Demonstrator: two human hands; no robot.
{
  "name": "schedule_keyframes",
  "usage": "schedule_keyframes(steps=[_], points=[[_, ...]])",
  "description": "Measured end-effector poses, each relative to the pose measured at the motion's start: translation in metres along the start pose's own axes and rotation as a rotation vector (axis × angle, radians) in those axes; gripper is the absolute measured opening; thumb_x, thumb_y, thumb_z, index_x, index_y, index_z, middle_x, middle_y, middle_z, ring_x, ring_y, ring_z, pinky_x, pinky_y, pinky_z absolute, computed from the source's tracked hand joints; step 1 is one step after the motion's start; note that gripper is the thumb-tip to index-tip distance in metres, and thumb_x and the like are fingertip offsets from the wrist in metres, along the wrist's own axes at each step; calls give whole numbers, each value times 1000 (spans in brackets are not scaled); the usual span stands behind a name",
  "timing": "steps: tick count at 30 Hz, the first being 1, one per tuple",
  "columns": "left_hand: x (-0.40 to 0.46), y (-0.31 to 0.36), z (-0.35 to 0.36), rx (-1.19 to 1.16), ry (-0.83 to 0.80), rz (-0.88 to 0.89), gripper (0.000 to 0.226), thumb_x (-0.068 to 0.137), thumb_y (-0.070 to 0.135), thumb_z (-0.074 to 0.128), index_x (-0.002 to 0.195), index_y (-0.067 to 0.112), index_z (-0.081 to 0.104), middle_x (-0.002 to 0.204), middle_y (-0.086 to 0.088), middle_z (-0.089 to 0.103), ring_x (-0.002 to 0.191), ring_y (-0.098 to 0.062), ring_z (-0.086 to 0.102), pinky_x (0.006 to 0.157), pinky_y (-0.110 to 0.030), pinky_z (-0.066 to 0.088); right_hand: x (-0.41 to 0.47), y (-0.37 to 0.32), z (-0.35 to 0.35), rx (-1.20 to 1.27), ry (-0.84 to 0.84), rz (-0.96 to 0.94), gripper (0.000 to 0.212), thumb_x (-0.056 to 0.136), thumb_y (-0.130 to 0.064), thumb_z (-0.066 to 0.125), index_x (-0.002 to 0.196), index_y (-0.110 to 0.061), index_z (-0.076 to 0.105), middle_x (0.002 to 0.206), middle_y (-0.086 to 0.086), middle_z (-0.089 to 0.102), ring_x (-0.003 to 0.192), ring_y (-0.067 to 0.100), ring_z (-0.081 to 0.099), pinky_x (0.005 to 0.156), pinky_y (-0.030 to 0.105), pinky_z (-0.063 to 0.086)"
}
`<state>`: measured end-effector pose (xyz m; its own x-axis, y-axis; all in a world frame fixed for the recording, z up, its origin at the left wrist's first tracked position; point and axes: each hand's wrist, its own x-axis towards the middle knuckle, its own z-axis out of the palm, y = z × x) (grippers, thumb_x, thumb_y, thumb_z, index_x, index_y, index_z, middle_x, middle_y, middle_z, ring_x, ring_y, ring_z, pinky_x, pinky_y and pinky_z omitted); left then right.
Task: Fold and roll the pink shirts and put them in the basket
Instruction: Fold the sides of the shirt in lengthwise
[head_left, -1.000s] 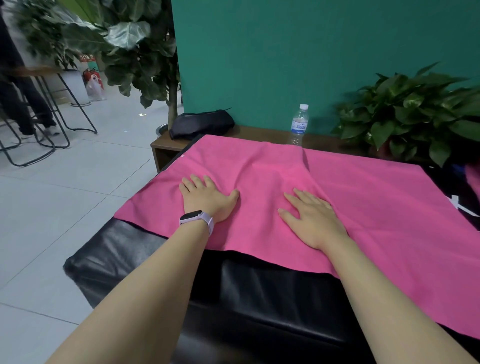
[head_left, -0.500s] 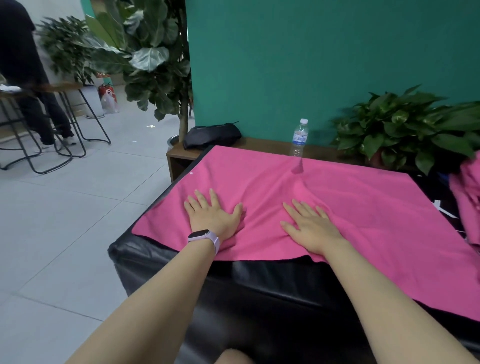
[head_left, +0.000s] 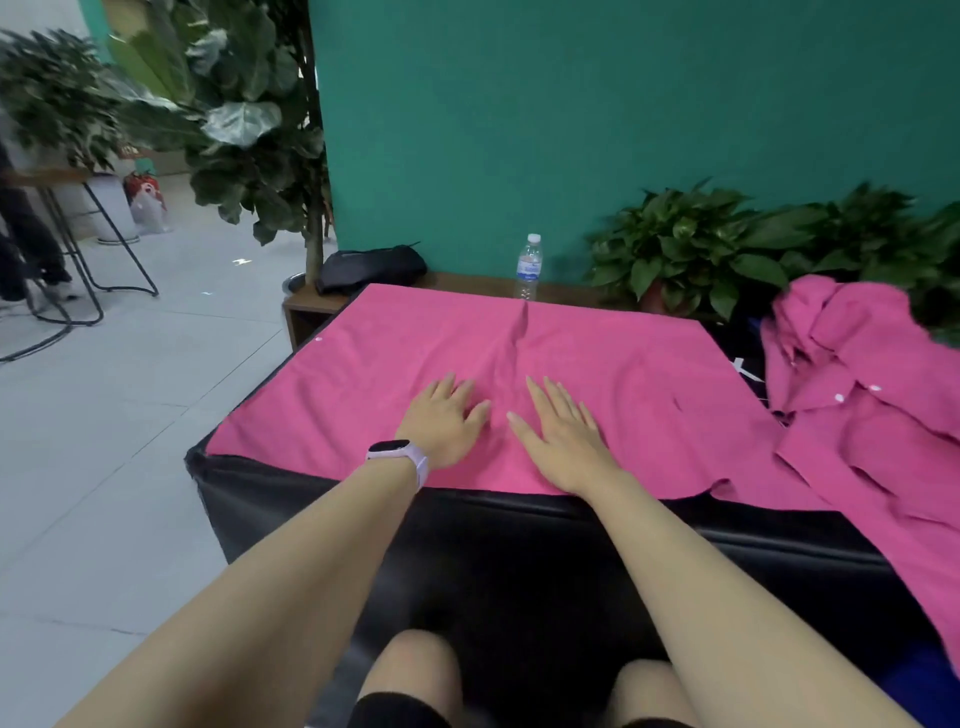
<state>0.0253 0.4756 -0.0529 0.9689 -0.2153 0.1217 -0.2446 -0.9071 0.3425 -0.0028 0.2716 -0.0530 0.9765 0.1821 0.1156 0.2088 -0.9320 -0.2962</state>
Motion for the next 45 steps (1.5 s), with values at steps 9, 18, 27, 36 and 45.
schedule_keyframes(steps=[9,18,27,36,45], points=[[-10,38,30,218,-123,105,77,94,75,16,160,36,10,168,1,1,155,-25,-7,124,-46,-8,-41,155,-58,-134,116,419,62,107,-50,17,160,-20,23,168,9,18,155,25,14,126,48,4],[12,36,34,219,-166,109,85,84,84,11,159,42,5,168,10,0,155,-23,-2,124,-48,-3,-70,226,-69,-131,-83,482,67,105,-58,15,163,-26,6,170,-1,-3,156,18,0,127,40,2],[-3,37,24,212,-191,112,87,86,84,16,159,39,1,167,10,-5,155,-19,-6,125,-44,-4,-99,224,-74,-129,-107,511,71,102,-64,16,163,-29,3,170,-4,-6,156,16,-2,126,43,5],[-48,11,14,218,-202,148,86,82,89,13,157,48,0,167,14,-1,154,-12,-4,125,-42,-2,-172,213,-60,-202,6,485,77,97,-72,10,162,-32,9,170,0,2,156,20,-1,126,42,0],[-34,118,25,177,-11,197,61,99,62,33,127,13,57,134,-13,54,124,-33,50,107,-46,39,-170,198,-73,-333,79,390,64,103,-59,29,151,-17,41,161,13,31,149,29,27,118,46,24]])
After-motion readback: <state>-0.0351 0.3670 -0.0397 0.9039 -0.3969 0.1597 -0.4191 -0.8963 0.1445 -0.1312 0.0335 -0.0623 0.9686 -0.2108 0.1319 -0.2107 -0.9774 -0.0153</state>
